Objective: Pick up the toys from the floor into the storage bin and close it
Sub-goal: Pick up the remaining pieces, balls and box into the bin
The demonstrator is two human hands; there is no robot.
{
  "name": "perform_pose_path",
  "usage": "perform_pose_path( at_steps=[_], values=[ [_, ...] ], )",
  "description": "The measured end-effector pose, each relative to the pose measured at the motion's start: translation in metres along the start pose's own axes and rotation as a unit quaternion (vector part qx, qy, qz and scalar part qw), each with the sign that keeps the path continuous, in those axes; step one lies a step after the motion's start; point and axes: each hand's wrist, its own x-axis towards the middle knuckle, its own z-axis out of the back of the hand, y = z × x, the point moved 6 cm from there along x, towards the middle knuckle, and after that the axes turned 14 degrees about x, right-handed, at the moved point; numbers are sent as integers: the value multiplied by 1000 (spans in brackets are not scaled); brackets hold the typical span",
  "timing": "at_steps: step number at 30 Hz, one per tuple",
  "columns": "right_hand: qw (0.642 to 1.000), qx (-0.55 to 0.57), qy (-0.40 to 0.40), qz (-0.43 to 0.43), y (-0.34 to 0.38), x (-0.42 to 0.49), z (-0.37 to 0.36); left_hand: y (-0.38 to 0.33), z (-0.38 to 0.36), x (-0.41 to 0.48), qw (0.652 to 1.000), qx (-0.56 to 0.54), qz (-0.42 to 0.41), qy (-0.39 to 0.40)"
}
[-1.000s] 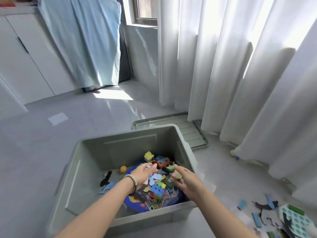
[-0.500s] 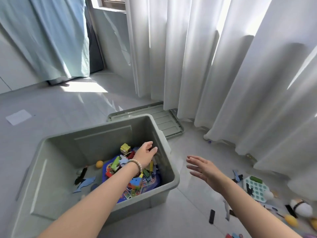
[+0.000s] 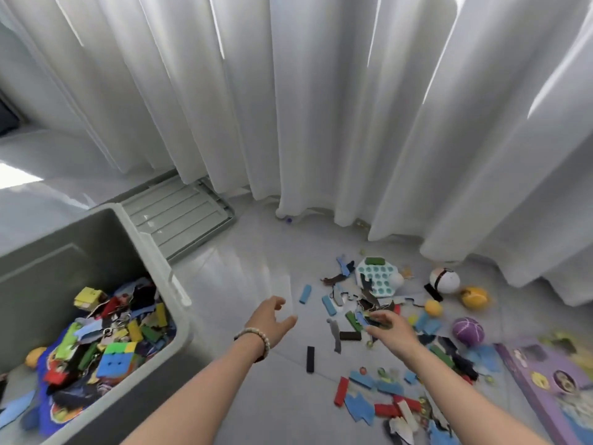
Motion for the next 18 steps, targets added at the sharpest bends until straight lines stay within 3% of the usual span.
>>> perform_pose_path(
  at_steps=[5,10,18],
  values=[
    [999,-37,3,3,-45,30,5,23,-74,27,996,54,40,56],
    [995,-73,-13,61,-58,59,-2,34,-123,48,990,106,44,78],
    [984,-128,-29,121,-69,80,-15,35,-147,67,994,94,13,47]
  ],
)
